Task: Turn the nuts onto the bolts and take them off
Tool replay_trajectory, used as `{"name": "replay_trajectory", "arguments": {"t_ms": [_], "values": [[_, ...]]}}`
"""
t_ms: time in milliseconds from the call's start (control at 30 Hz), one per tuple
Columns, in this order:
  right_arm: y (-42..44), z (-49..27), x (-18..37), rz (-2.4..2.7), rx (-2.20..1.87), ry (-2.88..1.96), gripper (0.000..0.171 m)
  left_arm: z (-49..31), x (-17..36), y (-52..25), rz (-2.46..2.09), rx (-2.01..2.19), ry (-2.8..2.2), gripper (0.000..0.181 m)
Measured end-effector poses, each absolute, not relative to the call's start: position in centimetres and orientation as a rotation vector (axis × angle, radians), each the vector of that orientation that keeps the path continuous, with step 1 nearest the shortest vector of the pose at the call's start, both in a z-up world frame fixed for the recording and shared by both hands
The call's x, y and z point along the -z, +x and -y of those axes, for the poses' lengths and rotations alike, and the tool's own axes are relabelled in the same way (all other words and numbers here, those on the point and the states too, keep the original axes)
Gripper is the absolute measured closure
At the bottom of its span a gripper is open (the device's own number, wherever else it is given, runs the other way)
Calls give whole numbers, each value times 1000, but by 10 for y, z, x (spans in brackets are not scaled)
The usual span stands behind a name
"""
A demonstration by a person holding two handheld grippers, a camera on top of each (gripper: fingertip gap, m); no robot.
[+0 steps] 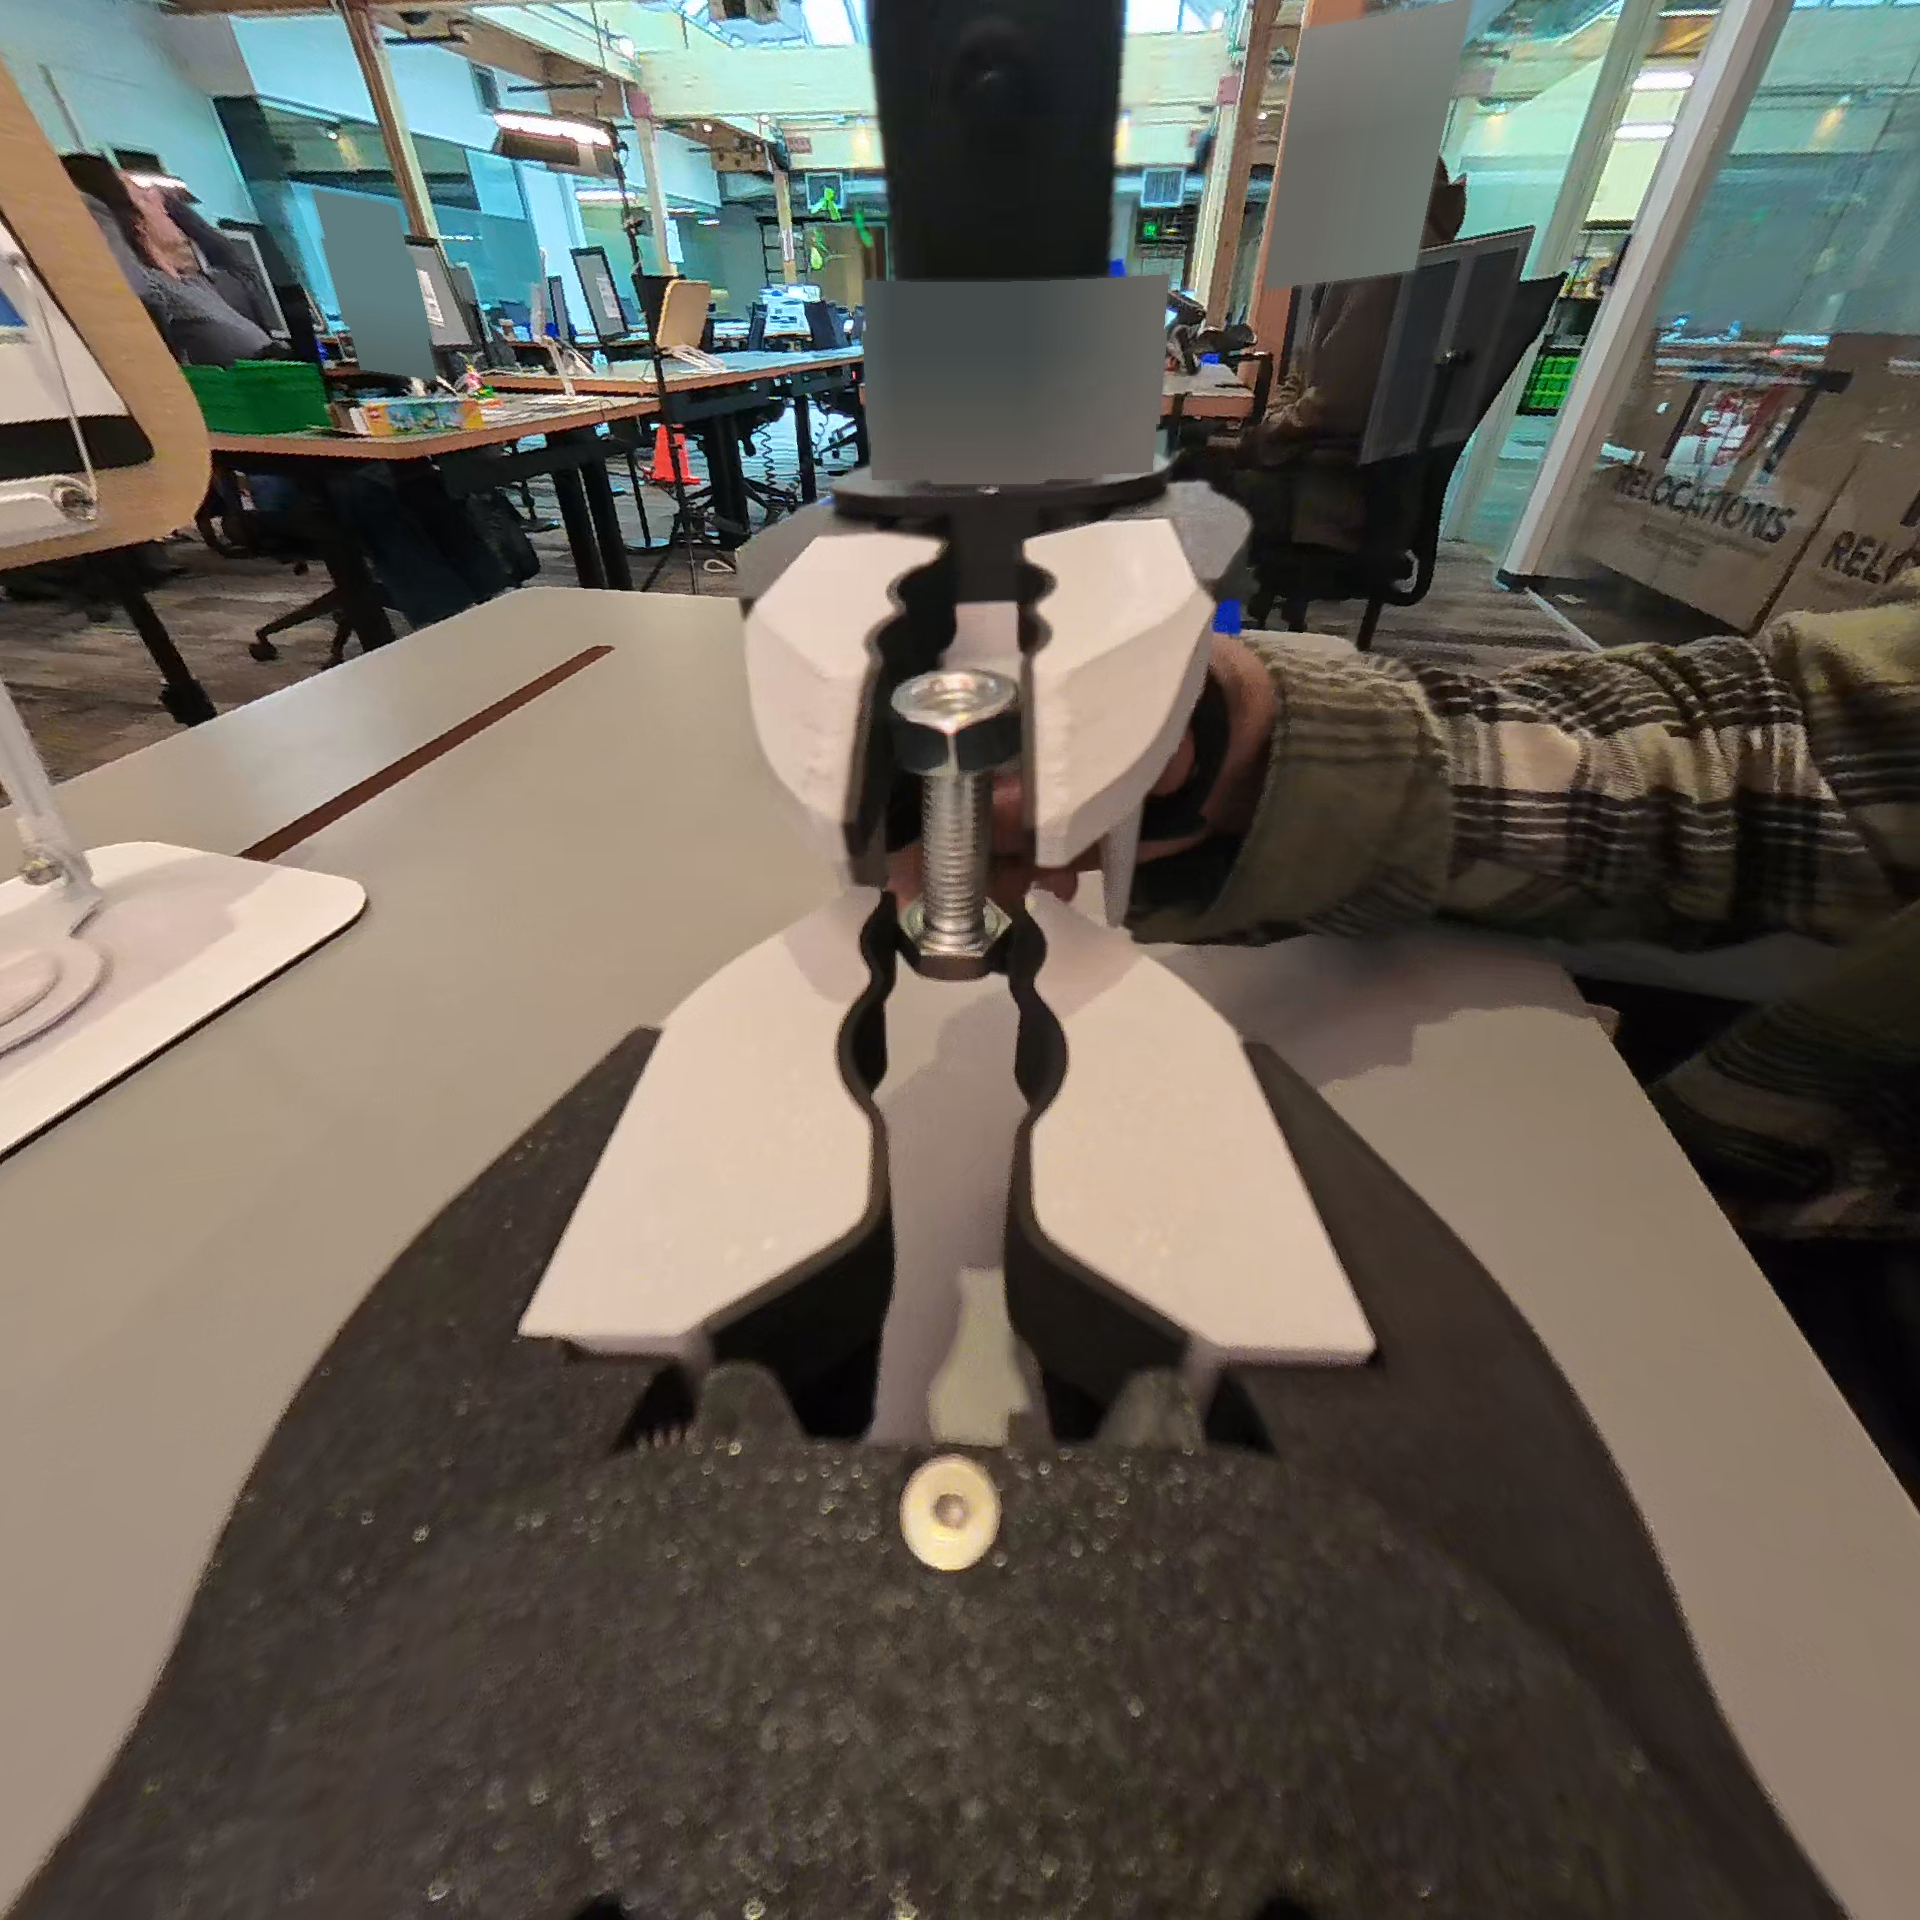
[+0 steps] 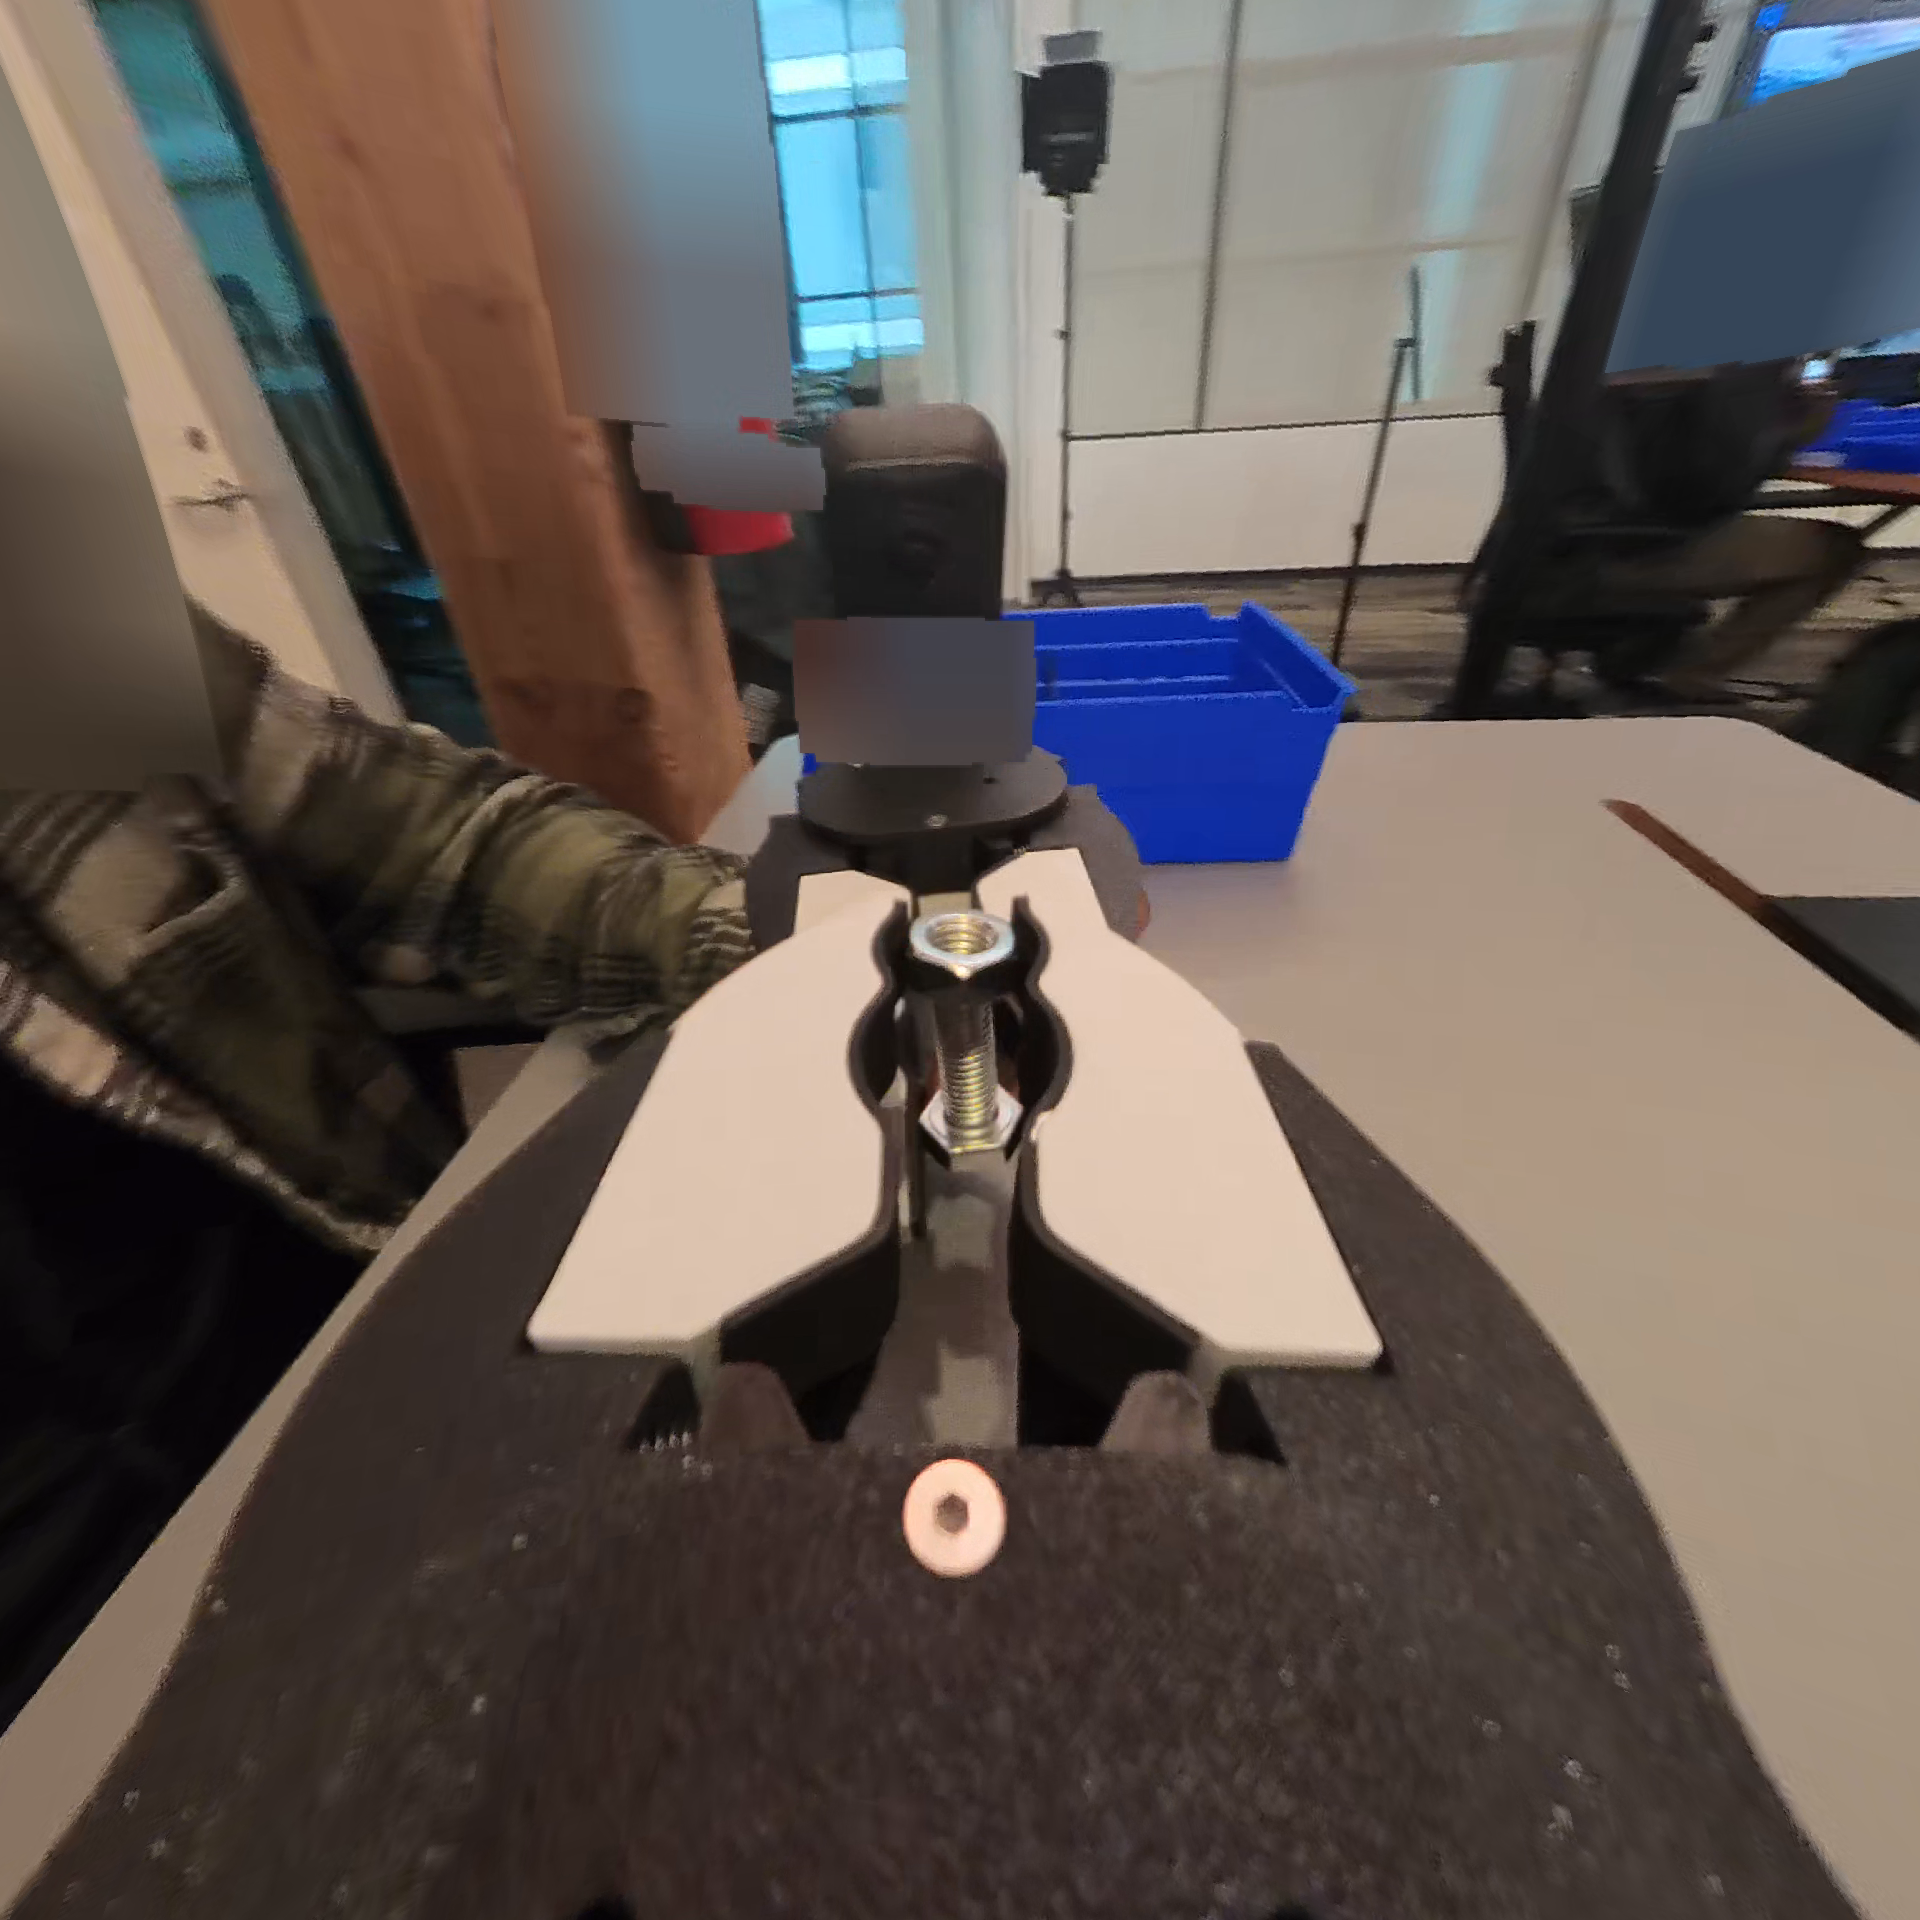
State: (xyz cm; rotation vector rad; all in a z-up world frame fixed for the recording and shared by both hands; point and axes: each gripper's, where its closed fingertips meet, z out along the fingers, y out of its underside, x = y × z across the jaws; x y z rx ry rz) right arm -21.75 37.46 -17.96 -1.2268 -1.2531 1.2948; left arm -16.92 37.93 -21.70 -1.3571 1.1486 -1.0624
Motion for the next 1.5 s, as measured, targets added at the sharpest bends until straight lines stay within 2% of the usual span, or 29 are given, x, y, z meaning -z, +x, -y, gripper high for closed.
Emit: {"name": "replay_trajectory", "arguments": {"t_ms": [333,567,700,800,967,1067,1133,1500], "values": [[-214,-370,184,1375,-1425,-1138,151,-380,223,-166,-1170,1038,-1378,161],[-208,-388,173,1125,-1217,-1264,109,-389,225,-168,-1118,984,-1423,161],[-188,-410,171,690,-898,-1414,109,-401,222,-176,-1029,946,-1450,161],[-195,-404,177,586,-853,-1443,111,-403,223,-177,-1014,931,-1455,161],[-205,-404,172,523,-844,-1464,123,-399,222,-174,-1025,926,-1445,161],[-211,-405,176,562,-843,-1501,135,-398,221,-174,-1029,936,-1437,161],[-214,-404,179,603,-852,-1520,150,-396,220,-173,-1041,941,-1429,161],[-215,-381,174,1032,-940,-1332,152,-380,214,-169,-1135,1003,-1344,161]]}}
